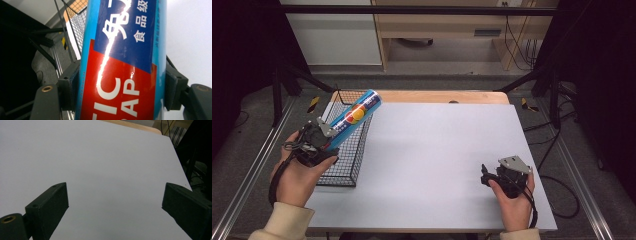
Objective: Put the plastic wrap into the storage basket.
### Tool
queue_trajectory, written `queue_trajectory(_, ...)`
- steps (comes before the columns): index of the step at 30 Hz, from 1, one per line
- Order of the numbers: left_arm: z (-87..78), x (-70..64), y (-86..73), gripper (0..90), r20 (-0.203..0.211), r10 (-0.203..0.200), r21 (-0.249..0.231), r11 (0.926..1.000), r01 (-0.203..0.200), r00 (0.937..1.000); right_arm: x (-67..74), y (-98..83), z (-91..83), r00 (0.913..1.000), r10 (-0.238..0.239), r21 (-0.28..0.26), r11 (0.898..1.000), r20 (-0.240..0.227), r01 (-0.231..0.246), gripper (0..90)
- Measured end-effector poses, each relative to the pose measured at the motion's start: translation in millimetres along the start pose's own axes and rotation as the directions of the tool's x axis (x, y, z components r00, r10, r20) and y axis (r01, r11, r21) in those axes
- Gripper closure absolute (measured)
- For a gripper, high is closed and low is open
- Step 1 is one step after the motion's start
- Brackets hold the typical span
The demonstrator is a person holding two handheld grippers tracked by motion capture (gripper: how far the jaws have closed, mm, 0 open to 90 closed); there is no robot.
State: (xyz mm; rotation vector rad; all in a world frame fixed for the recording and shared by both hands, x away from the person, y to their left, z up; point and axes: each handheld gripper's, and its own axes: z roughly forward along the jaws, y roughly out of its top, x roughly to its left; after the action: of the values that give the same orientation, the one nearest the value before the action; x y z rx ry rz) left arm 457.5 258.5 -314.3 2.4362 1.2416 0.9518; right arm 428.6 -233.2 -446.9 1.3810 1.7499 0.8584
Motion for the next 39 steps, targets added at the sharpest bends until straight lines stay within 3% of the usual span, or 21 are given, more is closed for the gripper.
queue_trajectory(7,8.7,4.9,-1.7,30.4,-0.014,-0.023,0.063,0.9977,0.024,0.9996,1.1,0.6,0.7,0.9999,0.000,0.004,1.000,-0.011,0.000,7.2)
queue_trajectory(12,16.0,8.0,-2.9,30.5,-0.031,-0.042,0.119,0.9918,0.045,0.9986,1.7,1.6,0.3,0.9998,-0.005,-0.002,1.000,-0.021,0.005,7.2)
queue_trajectory(24,29.3,4.4,-5.2,30.7,-0.010,-0.097,0.181,0.9786,0.097,0.9952,0.8,2.2,1.4,0.9993,0.000,-0.001,1.000,-0.037,0.000,7.2)
queue_trajectory(28,31.7,4.1,-6.7,30.8,-0.020,-0.113,0.202,0.9726,0.115,0.9934,4.1,2.8,2.0,0.9988,-0.007,0.002,1.000,-0.048,0.007,7.2)
queue_trajectory(39,41.4,9.5,-9.9,31.0,-0.002,-0.163,0.221,0.9622,0.160,0.9865,4.0,2.5,3.0,0.9984,-0.007,0.008,1.000,-0.056,0.008,7.2)
